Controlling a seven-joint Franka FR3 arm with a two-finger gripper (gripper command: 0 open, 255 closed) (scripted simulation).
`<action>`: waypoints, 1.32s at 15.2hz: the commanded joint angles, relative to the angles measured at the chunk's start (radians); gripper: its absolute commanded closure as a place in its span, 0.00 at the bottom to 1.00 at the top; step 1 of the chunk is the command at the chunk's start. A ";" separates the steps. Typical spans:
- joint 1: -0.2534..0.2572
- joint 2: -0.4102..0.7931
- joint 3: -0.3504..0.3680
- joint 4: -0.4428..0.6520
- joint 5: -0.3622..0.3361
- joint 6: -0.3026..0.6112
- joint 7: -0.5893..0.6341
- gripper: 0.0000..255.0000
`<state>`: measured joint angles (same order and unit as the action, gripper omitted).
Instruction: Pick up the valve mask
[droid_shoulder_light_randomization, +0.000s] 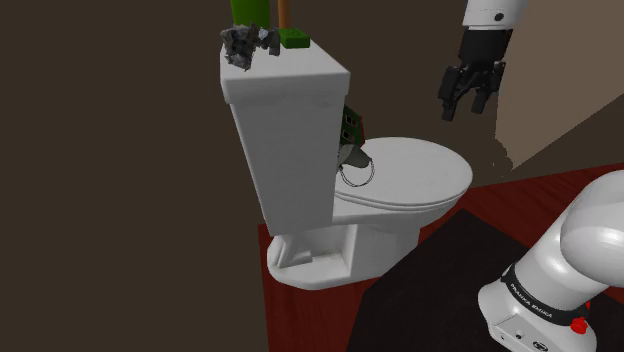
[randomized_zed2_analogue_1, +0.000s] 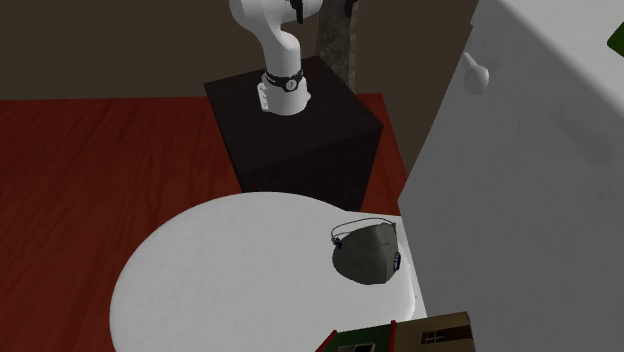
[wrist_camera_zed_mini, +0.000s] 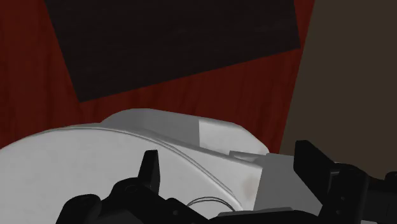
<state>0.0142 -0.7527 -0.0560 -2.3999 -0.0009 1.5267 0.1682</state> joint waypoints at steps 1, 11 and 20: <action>0.000 0.000 0.000 0.000 0.000 0.000 0.000 0.00; 0.031 0.127 0.011 -0.229 -0.057 0.513 -0.072 0.00; 0.034 0.430 0.027 -0.276 -0.138 1.005 -0.096 0.00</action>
<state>0.0485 -0.3609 -0.0351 -2.6771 -0.1267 2.4745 0.0686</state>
